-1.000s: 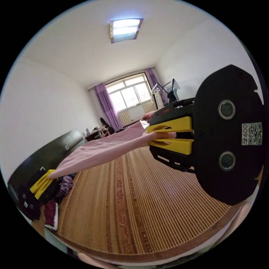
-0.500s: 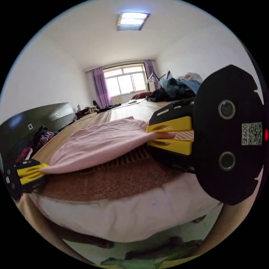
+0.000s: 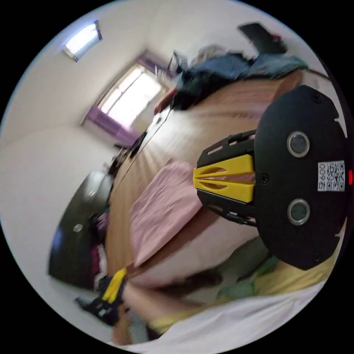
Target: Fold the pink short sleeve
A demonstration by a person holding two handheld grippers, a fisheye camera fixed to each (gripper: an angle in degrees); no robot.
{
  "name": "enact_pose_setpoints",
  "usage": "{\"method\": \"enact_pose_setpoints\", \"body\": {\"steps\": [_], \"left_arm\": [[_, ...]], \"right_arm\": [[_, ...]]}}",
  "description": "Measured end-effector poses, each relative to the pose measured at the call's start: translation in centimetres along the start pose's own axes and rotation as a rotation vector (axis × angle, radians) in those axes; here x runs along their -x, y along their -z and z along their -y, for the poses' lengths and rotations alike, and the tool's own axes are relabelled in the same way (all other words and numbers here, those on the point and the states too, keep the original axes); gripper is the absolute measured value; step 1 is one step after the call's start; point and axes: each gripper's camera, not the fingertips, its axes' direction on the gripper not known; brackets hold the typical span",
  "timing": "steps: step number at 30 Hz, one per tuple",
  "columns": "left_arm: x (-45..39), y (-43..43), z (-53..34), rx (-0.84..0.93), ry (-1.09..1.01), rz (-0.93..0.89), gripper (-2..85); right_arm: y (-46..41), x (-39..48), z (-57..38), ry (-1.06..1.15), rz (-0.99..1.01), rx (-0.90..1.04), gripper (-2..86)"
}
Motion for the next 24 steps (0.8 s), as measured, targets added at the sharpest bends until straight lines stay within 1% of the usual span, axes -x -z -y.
{"method": "enact_pose_setpoints", "body": {"steps": [1,2,4,5,8,9,10,13,15,16,17,19,22,24], "left_arm": [[1.4,-0.9,1.5,-0.017,0.044,-0.096,0.7],[2.4,-2.3,2.9,-0.016,0.080,-0.149,0.6],[3.7,-4.6,4.3,-0.005,0.169,-0.149,0.5],[4.4,-6.1,5.0,0.034,0.198,-0.141,0.5],[5.4,-8.8,5.4,0.154,0.220,-0.136,0.4],[5.4,-9.2,5.2,0.179,0.213,-0.143,0.4],[5.8,-8.9,4.6,0.134,0.229,-0.142,0.4],[6.7,-8.4,3.5,0.086,0.284,-0.153,0.4],[7.0,-8.2,3.5,0.074,0.285,-0.149,0.4],[7.2,-8.2,3.7,0.075,0.284,-0.144,0.4],[7.2,-8.1,4.0,0.080,0.269,-0.131,0.4],[7.1,-7.9,4.5,0.081,0.241,-0.109,0.4],[7.4,-7.6,5.0,0.072,0.228,-0.094,0.4],[7.8,-7.4,5.3,0.066,0.231,-0.101,0.3]], "right_arm": [[-2.1,-1.1,4.0,0.006,0.229,0.067,-0.8],[-4.5,-2.0,7.6,0.000,0.374,0.090,-0.8],[-7.4,-3.1,11.8,-0.030,0.389,0.016,-0.8],[-9.7,-3.7,14.4,-0.033,0.421,0.030,-0.8],[-15.5,-3.7,20.2,0.046,0.562,0.184,-0.8],[-16.2,-3.7,21.0,0.055,0.558,0.187,-0.8],[-17.5,-3.6,22.4,0.083,0.557,0.187,-0.8],[-21.5,-4.1,25.0,0.156,0.614,0.318,-0.8],[-23.7,-5.3,26.3,0.156,0.583,0.353,-0.8],[-25.0,-6.3,27.3,0.163,0.625,0.383,-0.8],[-26.2,-7.6,28.4,0.133,0.706,0.411,-0.8],[-27.5,-9.3,30.0,0.090,0.775,0.428,-0.8],[-29.3,-12.9,32.4,-0.020,0.629,0.429,-0.8],[-30.3,-14.9,33.7,-0.100,0.641,0.443,-0.8]]}}
